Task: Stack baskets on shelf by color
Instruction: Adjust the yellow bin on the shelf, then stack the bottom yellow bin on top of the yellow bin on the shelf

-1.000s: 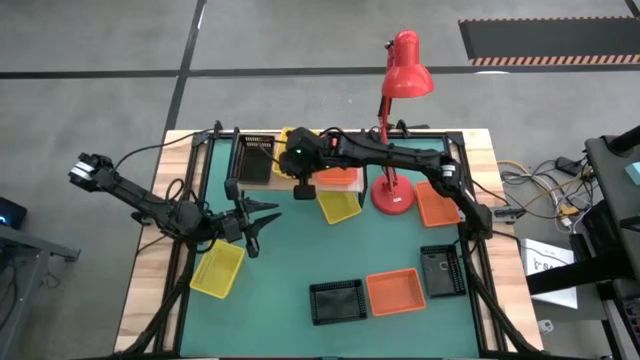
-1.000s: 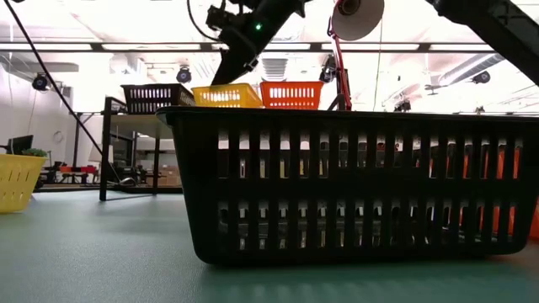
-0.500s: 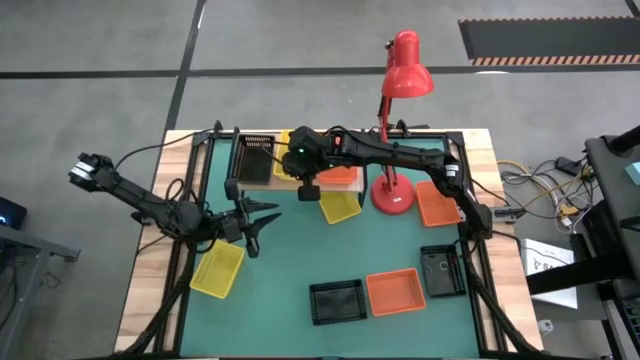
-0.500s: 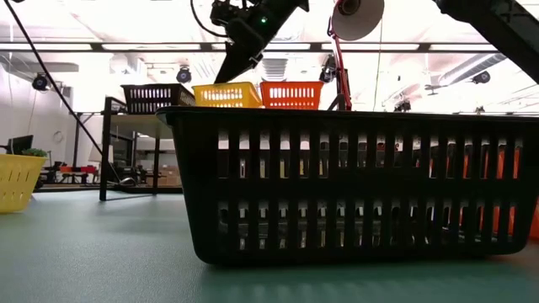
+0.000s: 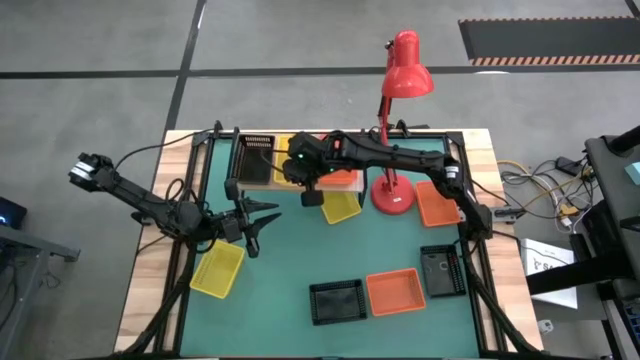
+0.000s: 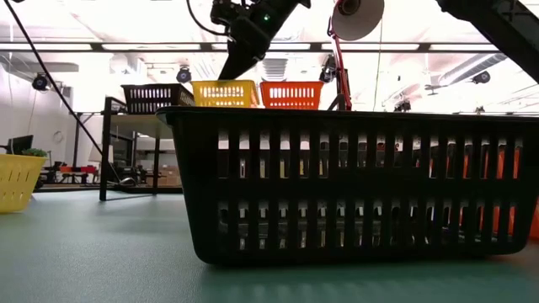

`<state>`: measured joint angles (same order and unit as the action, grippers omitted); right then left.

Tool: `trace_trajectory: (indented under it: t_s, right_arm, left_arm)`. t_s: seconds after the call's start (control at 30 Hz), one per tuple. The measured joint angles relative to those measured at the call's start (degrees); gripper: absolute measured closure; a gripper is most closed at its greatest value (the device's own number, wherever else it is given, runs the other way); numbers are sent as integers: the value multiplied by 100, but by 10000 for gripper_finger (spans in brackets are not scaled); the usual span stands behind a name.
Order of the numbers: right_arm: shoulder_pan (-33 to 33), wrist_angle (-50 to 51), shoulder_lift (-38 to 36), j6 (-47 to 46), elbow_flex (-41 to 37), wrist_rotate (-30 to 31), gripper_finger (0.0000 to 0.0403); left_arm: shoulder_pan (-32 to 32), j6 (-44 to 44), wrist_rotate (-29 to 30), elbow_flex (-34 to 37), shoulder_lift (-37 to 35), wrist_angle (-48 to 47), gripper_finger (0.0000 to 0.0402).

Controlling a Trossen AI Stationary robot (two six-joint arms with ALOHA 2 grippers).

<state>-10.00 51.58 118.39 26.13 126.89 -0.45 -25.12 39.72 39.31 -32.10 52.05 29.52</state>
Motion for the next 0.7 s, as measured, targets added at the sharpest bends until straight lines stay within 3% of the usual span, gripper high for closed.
trace_trajectory:
  t_s: [0.37, 0.7]
  right_arm:
    - [40, 98, -278, -70, 2, 88, 394]
    - [318, 1073, -998, -410, -64, 207, 394]
  left_arm:
    - [0, -2, -2, -2, 2, 2, 324]
    - [-1, -4, -2, -1, 2, -1, 324]
